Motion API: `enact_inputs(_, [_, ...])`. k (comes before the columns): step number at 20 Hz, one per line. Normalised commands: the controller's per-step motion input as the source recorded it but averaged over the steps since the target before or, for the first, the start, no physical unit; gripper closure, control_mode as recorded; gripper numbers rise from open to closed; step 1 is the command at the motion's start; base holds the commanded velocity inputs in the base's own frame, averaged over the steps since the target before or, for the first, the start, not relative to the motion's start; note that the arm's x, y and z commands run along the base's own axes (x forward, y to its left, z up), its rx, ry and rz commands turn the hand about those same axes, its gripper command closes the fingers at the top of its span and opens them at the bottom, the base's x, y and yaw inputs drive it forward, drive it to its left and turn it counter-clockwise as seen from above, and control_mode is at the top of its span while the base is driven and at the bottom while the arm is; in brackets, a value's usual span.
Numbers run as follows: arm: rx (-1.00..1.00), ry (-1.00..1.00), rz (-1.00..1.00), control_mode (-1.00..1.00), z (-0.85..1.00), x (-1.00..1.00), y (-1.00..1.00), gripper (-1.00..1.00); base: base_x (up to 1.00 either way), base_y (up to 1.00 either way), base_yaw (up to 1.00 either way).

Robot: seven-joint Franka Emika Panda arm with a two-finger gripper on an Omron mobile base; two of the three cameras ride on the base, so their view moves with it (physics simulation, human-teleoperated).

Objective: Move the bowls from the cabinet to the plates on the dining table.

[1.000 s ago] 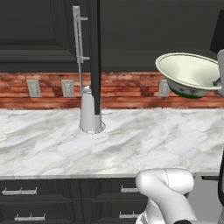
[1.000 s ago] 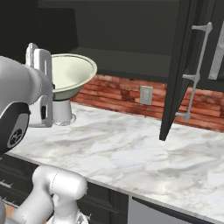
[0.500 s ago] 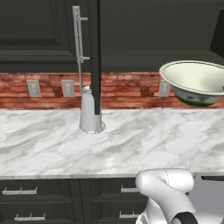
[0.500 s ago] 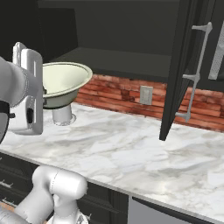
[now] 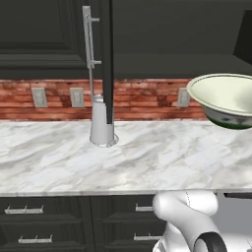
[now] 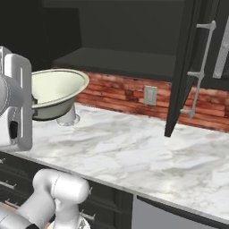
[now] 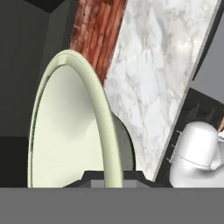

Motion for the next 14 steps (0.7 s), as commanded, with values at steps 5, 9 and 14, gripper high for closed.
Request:
enact_inputs(5, [0.00,0.00,0.00,1.00,0.00,0.00,0.00,1.00,-0.51,0.16,-0.05])
enact_inputs(9, [0.00,0.00,0.00,1.00,0.00,0.00,0.00,1.00,-0.57,0.20,-0.04])
enact_inputs(14, [0.00,0.00,0.00,1.00,0.00,0.00,0.00,1.00,-0.58,0.21,-0.04])
